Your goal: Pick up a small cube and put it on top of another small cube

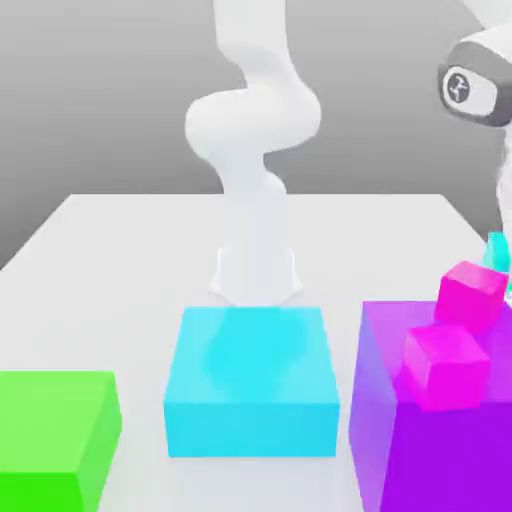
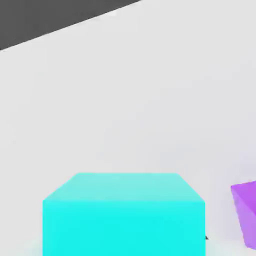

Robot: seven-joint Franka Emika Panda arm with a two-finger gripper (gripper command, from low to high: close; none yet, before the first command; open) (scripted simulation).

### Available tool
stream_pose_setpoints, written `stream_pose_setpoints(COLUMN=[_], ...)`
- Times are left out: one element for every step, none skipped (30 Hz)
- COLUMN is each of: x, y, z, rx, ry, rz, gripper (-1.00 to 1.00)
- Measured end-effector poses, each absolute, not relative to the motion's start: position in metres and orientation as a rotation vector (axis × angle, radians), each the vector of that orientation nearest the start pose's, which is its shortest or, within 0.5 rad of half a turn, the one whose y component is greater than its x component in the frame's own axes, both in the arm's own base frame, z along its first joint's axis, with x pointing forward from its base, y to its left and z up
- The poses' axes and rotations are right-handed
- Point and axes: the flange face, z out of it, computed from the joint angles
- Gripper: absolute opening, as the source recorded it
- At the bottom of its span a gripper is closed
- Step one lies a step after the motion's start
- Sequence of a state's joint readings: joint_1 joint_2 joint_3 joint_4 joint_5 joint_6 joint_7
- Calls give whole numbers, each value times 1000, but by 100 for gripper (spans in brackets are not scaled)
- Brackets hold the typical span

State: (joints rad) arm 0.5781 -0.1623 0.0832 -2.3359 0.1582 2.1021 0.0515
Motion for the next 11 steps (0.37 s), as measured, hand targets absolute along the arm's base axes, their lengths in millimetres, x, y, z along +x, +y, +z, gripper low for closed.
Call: stream_pose_setpoints(x=[382,394,403,407,410,411,411,411,411,411,411], y=[287,272,252,243,238,236,235,234,234,234,234], z=[418,440,454,453,444,431,417,408,408,408,408], rx=[-2967,-2995,-3029,-3046,-3055,-3059,-3061,-3062,-3062,-3062,-3062], ry=[-772,-746,-715,-698,-690,-686,-683,-682,-682,-682,-682], rz=[129,88,45,25,15,10,7,6,6,6,6], gripper=[-100,-100,-100,-100,-100,-100,-100,100,100,100,100])
